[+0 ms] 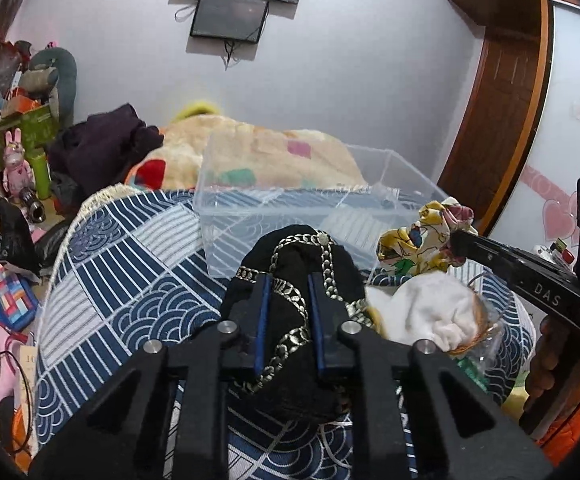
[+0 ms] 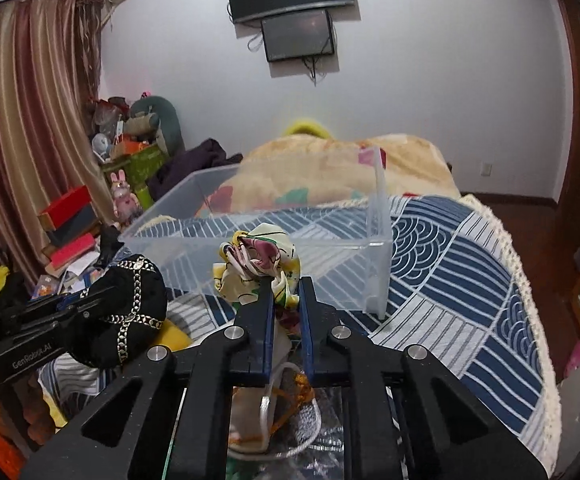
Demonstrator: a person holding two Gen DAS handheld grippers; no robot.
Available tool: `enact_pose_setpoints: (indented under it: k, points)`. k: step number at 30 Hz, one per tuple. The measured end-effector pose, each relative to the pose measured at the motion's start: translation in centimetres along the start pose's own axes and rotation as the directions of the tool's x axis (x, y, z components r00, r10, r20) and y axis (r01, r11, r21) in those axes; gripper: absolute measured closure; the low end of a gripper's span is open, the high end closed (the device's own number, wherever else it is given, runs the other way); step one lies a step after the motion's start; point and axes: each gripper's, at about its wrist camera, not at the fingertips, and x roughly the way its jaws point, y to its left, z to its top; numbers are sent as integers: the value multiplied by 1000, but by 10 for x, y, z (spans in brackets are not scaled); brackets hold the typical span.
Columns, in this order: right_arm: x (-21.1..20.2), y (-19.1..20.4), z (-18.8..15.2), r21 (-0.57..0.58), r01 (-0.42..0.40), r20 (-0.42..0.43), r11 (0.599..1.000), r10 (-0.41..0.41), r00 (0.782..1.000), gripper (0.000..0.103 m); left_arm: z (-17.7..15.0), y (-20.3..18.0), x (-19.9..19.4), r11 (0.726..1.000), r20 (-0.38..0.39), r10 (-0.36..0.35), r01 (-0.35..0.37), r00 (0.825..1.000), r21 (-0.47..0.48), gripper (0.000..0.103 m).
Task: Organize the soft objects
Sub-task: 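Grasp the black chain-strap bag with the left tool while the right tool grasps the floral scrunchie, then lower both held items into the clear plastic box and open both tools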
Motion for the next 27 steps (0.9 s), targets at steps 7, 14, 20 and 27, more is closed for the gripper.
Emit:
enact_pose_setpoints:
  k: [7, 14, 20, 27]
  points:
    - [-28, -2, 13, 3, 0, 78, 1000, 0, 997, 93, 18, -2, -28, 1000, 80, -28, 28, 996, 3, 89]
    - [-37, 2, 28, -16, 12, 133, 1000, -10, 991, 93, 43, -4, -42, 998, 142, -66, 66, 988, -1, 89]
    - [-34, 2, 47, -21, 25, 165, 999, -21, 986, 93, 71, -1, -35, 998, 181, -65, 67, 981, -9, 89]
    - [-7, 1, 67, -49, 72, 151, 996, -63, 986, 93, 96, -1, 1, 1000, 162, -22, 22, 987, 0, 89]
